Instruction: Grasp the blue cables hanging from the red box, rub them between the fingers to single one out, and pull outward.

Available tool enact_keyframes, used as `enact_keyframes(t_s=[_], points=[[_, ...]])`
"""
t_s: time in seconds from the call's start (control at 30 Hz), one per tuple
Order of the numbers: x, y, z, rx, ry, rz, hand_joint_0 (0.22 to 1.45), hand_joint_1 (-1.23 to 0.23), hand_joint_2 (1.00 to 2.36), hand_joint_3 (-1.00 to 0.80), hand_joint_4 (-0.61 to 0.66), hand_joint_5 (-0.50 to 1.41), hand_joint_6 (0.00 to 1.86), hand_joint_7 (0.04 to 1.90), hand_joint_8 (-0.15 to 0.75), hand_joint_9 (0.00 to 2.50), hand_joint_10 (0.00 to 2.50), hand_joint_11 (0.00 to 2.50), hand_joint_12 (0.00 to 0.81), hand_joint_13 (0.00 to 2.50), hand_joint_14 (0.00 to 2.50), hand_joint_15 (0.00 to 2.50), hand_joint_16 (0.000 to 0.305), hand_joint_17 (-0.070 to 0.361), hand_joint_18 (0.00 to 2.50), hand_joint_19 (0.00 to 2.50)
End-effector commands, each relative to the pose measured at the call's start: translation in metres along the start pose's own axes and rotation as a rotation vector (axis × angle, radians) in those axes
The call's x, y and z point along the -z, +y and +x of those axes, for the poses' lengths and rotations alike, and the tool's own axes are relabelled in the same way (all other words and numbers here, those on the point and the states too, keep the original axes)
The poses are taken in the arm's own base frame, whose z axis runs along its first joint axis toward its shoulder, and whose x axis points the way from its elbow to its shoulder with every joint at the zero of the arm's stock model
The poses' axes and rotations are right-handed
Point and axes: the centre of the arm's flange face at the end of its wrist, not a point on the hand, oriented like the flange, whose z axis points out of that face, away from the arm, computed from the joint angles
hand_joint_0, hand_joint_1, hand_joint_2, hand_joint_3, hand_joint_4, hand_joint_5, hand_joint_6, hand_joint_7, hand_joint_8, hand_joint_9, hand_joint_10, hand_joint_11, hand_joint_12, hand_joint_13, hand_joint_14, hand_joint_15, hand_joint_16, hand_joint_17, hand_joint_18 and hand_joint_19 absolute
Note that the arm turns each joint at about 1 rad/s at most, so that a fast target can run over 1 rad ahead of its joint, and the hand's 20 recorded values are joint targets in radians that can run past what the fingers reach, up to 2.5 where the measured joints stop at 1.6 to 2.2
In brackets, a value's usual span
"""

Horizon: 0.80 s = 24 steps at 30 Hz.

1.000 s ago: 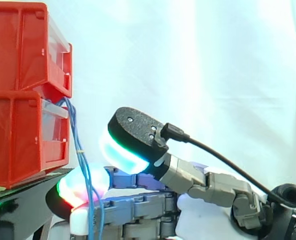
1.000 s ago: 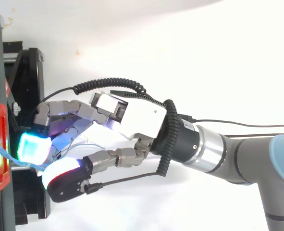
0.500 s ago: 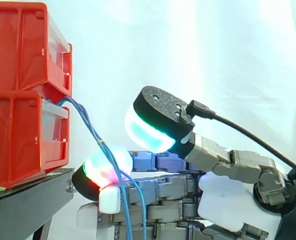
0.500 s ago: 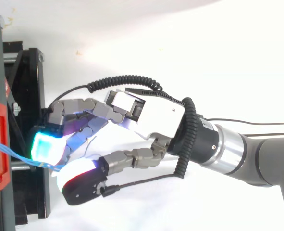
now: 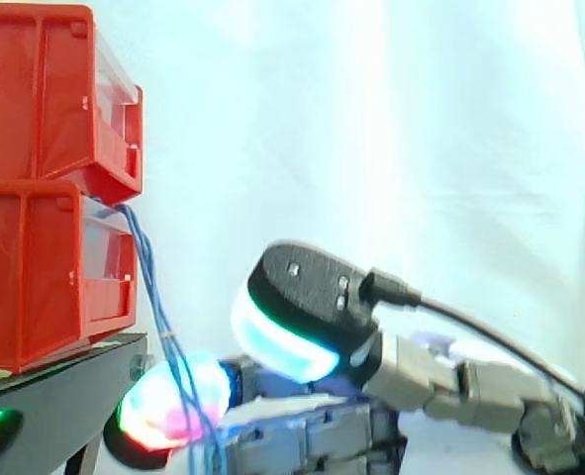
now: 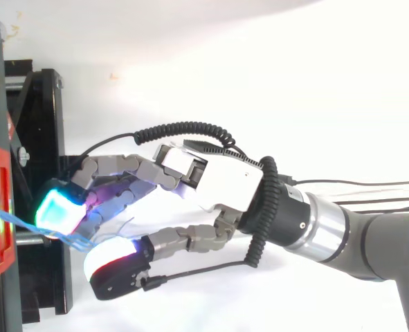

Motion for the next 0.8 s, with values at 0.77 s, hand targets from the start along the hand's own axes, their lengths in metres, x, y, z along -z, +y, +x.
enact_keyframes(t_s=[0.77], points=[[-0.013, -0.044, 0.026, -0.107, 0.009, -0.015, 0.58, -0.60, 1.00, -0.44, 0.30, -0.12, 0.50, 0.96, 0.241, 1.03, 0.02, 0.51, 0.317, 0.86, 0.02, 0.50, 0.038, 0.086, 0.60, 0.43]])
